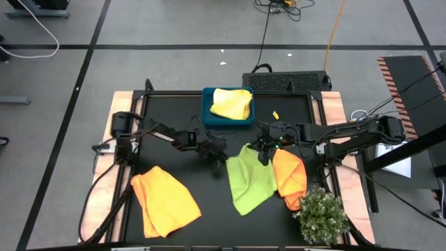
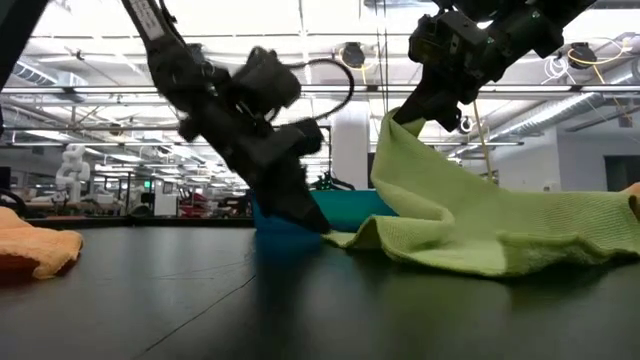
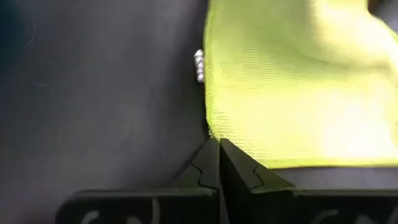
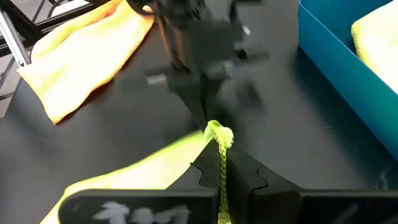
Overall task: Fold microfiber towels
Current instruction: Fold the green microfiber towel
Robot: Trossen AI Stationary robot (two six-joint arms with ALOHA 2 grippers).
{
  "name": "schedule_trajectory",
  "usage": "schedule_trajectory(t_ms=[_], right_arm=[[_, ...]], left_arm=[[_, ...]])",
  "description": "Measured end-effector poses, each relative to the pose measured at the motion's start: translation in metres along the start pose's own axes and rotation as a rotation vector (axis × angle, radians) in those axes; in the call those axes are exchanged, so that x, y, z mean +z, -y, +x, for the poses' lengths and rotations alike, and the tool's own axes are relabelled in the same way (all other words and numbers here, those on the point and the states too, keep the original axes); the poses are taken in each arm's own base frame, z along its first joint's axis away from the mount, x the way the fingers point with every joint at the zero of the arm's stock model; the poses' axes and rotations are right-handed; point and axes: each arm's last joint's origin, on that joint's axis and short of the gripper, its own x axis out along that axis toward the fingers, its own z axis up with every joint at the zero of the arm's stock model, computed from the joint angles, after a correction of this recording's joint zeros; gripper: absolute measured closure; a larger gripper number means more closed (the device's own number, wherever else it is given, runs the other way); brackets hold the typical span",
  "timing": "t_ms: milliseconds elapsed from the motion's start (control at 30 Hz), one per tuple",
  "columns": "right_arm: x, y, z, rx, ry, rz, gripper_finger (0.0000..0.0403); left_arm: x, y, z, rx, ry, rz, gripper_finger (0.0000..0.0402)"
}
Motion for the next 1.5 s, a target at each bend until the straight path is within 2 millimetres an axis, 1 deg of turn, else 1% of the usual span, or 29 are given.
schedule_trajectory(t_ms=[100, 200, 333, 467, 567, 700, 767, 833, 933, 1067, 1233, 1367, 1500], right_arm=[[0.0, 0.0, 0.0, 0.0, 0.0, 0.0, 0.0403], [0.001, 0.0, 0.002, 0.003, 0.008, 0.006, 0.0403], [-0.002, 0.001, 0.008, -0.002, -0.013, 0.009, 0.0403], [-0.004, 0.001, 0.017, -0.001, -0.012, 0.011, 0.0403], [-0.006, 0.003, 0.027, -0.003, -0.018, 0.015, 0.0403], [-0.015, 0.005, 0.042, -0.007, -0.067, 0.016, 0.0403], [-0.019, 0.008, 0.048, -0.006, -0.096, 0.02, 0.0403], [-0.021, 0.01, 0.051, -0.015, -0.111, 0.02, 0.0403], [-0.021, 0.015, 0.051, -0.03, -0.117, 0.015, 0.0403], [-0.012, 0.021, 0.039, -0.043, -0.075, 0.01, 0.0403], [0.002, 0.022, 0.016, -0.045, 0.001, -0.025, 0.0403], [0.008, 0.019, 0.001, -0.035, 0.042, -0.053, 0.0403], [0.013, 0.013, -0.01, 0.041, 0.077, -0.064, 0.0403]], left_arm=[[0.009, 0.013, -0.026, 0.088, -0.028, 0.054, 0.0399], [0.011, 0.03, -0.056, 0.189, -0.081, 0.107, 0.04], [0.013, 0.05, -0.099, 0.308, -0.094, 0.161, 0.04], [0.008, 0.057, -0.136, 0.43, -0.134, 0.169, 0.0401], [0.004, 0.056, -0.156, 0.494, -0.162, 0.159, 0.0401], [0.0, 0.055, -0.169, 0.533, -0.188, 0.168, 0.0401], [-0.001, 0.054, -0.172, 0.552, -0.196, 0.173, 0.0401], [-0.002, 0.053, -0.173, 0.567, -0.214, 0.194, 0.0401], [-0.003, 0.05, -0.174, 0.58, -0.242, 0.226, 0.0401], [-0.003, 0.043, -0.176, 0.614, -0.264, 0.233, 0.0401], [-0.002, 0.041, -0.185, 0.638, -0.244, 0.232, 0.0401], [0.0, 0.045, -0.192, 0.624, -0.201, 0.238, 0.0401], [0.0, 0.055, -0.198, 0.584, -0.152, 0.259, 0.0401]])
